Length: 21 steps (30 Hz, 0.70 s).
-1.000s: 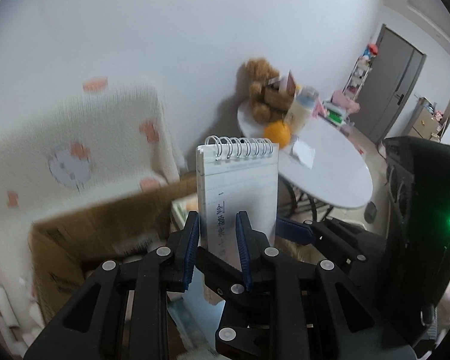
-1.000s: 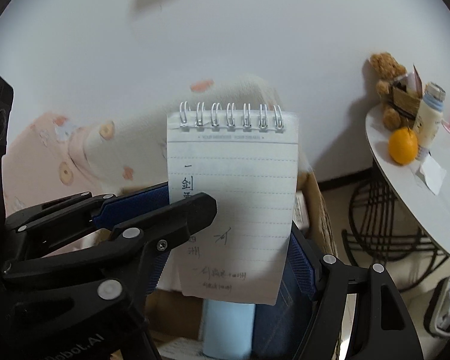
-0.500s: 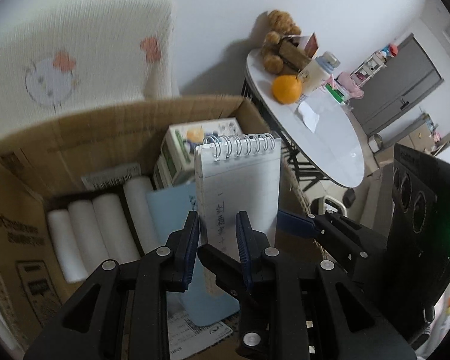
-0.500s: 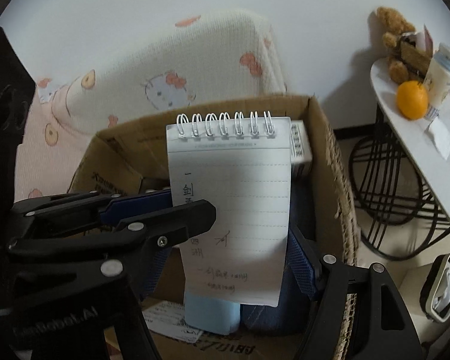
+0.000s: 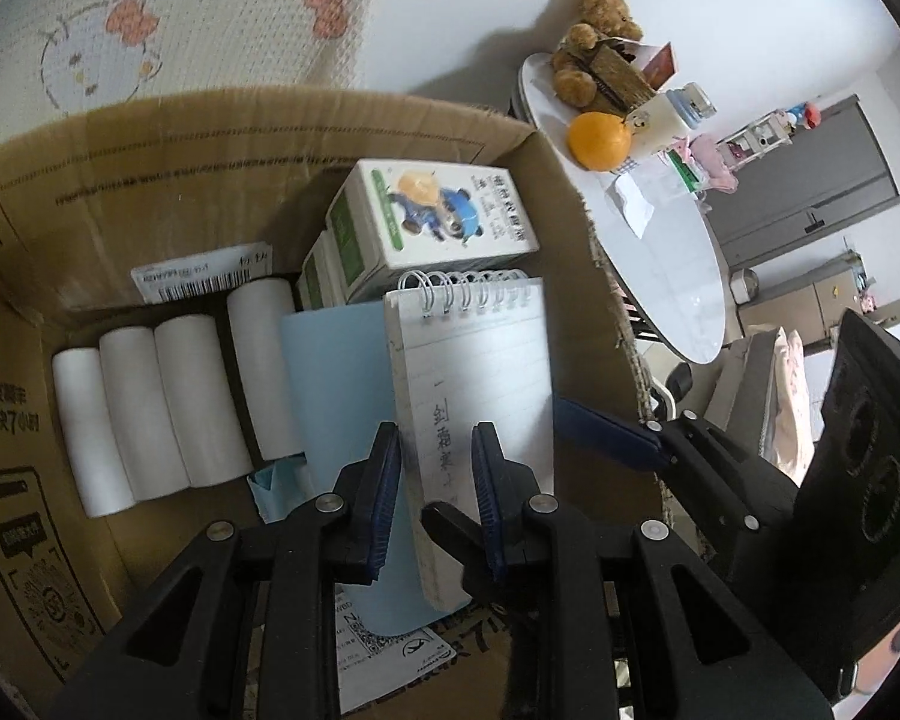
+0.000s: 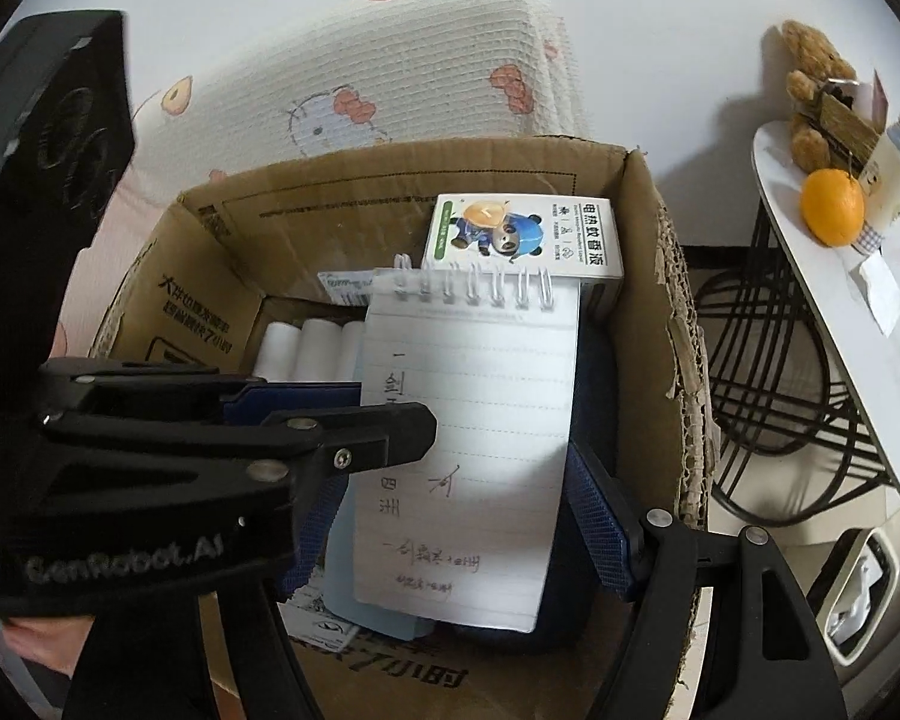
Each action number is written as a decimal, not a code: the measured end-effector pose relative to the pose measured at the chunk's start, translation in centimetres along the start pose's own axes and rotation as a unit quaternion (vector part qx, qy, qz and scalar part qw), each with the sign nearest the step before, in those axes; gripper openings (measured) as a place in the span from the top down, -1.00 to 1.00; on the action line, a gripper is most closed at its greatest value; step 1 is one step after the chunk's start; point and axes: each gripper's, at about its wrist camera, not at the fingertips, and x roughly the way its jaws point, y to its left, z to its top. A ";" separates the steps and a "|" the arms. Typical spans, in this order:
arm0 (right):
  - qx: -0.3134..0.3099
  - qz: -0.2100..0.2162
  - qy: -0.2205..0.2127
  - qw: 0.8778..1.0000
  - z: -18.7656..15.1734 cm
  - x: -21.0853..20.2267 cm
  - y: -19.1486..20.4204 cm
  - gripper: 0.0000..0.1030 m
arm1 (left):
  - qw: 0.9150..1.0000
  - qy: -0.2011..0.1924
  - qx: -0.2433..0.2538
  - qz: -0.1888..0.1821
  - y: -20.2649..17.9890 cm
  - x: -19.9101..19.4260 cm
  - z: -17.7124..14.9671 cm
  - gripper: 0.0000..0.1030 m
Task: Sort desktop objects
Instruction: 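Lower the notepad upright beside the blue LUCKY case, open left gripper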
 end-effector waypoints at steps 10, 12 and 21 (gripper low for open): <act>-0.021 0.048 0.015 0.999 -0.5 -1.2 0.0 -0.39 | 0.999 0.026 -0.036 -0.008 0.9 1.0 -0.1 0.50; -0.037 0.032 0.013 0.999 -0.5 -1.3 0.2 -0.39 | 0.998 0.026 -0.050 -0.012 1.3 1.1 -0.2 0.59; -0.097 -0.020 0.032 0.995 -0.5 -0.1 1.0 -0.28 | 0.995 0.050 -0.073 -0.046 1.5 2.1 -0.4 0.67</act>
